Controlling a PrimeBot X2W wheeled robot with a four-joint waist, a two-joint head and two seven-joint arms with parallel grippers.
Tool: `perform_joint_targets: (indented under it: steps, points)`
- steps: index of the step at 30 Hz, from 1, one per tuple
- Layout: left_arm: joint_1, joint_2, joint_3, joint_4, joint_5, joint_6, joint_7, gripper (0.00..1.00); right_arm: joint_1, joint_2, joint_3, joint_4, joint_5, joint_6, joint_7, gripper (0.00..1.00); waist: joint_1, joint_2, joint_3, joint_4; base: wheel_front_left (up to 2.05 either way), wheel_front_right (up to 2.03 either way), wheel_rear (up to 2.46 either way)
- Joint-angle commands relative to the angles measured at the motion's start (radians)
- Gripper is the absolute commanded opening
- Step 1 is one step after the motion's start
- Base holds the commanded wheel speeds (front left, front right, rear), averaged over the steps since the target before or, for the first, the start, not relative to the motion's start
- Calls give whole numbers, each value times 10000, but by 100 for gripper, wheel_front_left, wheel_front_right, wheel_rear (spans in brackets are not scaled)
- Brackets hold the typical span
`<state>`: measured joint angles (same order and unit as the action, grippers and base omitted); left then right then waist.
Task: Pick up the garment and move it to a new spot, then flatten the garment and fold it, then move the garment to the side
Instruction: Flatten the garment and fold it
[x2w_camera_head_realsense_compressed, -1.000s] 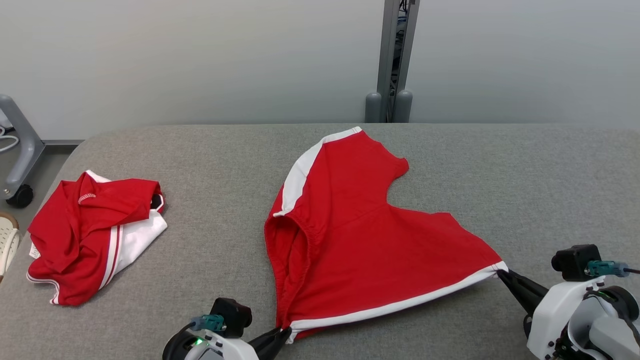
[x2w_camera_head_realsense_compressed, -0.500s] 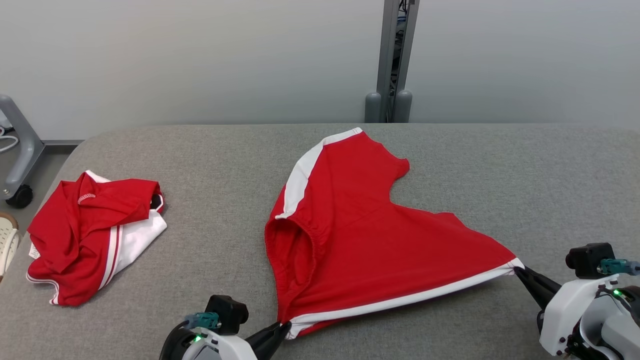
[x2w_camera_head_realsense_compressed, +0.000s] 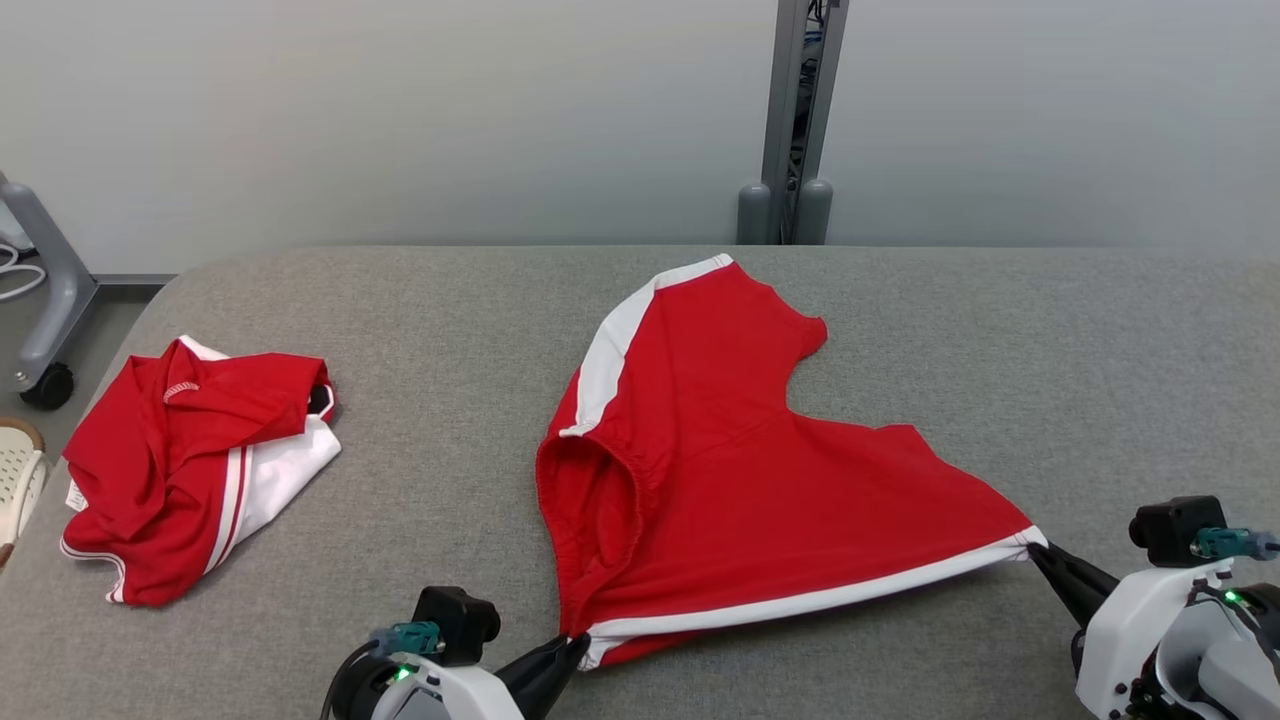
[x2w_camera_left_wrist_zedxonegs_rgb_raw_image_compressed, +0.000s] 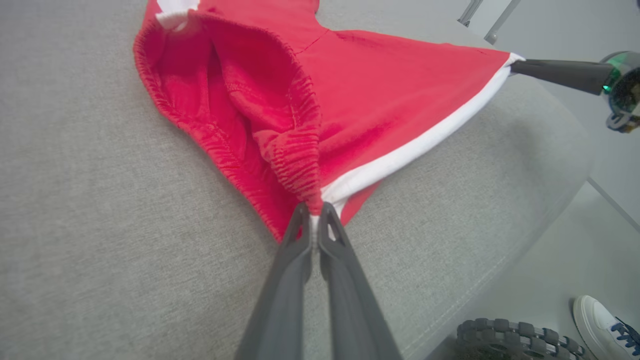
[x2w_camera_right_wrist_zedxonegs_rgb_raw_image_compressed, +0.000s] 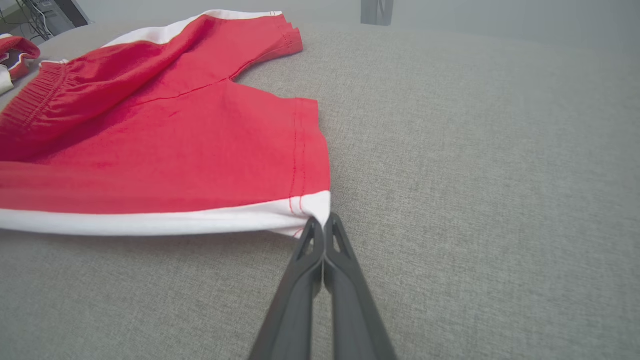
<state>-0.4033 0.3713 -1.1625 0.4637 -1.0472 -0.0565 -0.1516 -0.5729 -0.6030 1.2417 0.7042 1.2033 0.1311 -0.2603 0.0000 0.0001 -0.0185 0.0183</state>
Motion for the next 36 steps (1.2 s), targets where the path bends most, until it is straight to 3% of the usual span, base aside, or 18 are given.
perform_joint_targets:
  steps: [1, 2, 3, 4, 12, 20, 26, 29, 36]
  points:
    - [-21, 58, 9, 76, 64, 13, -79, 42, 141, -23, 14, 47, 37, -5, -65, 0, 0, -1, -5, 2, 0, 0, 0]
    - [-13, 38, 7, 100, 82, 47, -107, 63, 152, -14, 32, 53, 81, -5, -65, 0, 0, -1, -9, 4, 0, 0, 0]
    - [-2, 15, 5, 115, 97, 60, -130, 92, 137, -9, 31, 76, 126, -5, -65, 0, 0, -1, -13, 4, 0, 0, 0]
    - [51, -23, -2, 150, 7, 53, -50, 100, 118, 8, -43, 62, 156, -3, -65, 100, 0, -1, -17, 2, 0, 0, 0]
    - [129, -42, 193, 148, -15, 296, -410, 100, 493, -182, -1106, -839, 553, -3, -56, 100, 0, -1, -70, -31, 0, 0, 0]
    - [398, -51, 1247, -185, 64, 933, -1085, 100, 1245, -99, -3726, -1434, -669, -3, -55, 100, 0, -1, -110, -94, 0, 0, 0]
    - [1232, -434, 3061, -676, 854, 1274, -1148, 100, 2334, 595, -6108, -1895, -2158, -2, -55, 100, 0, -1, -104, -75, 0, 0, 0]
    - [1597, -651, 3730, -845, 1301, 1251, -1151, 100, 2670, 835, -6740, -2047, -2706, -2, -57, 100, 0, -1, -99, -57, 0, 0, 0]
    - [2679, -1572, 6163, -1408, 3482, 1186, -1138, 100, 3733, 1785, -8810, -2746, -4603, -2, -55, 100, 0, -1, -126, -30, 0, 0, 0]
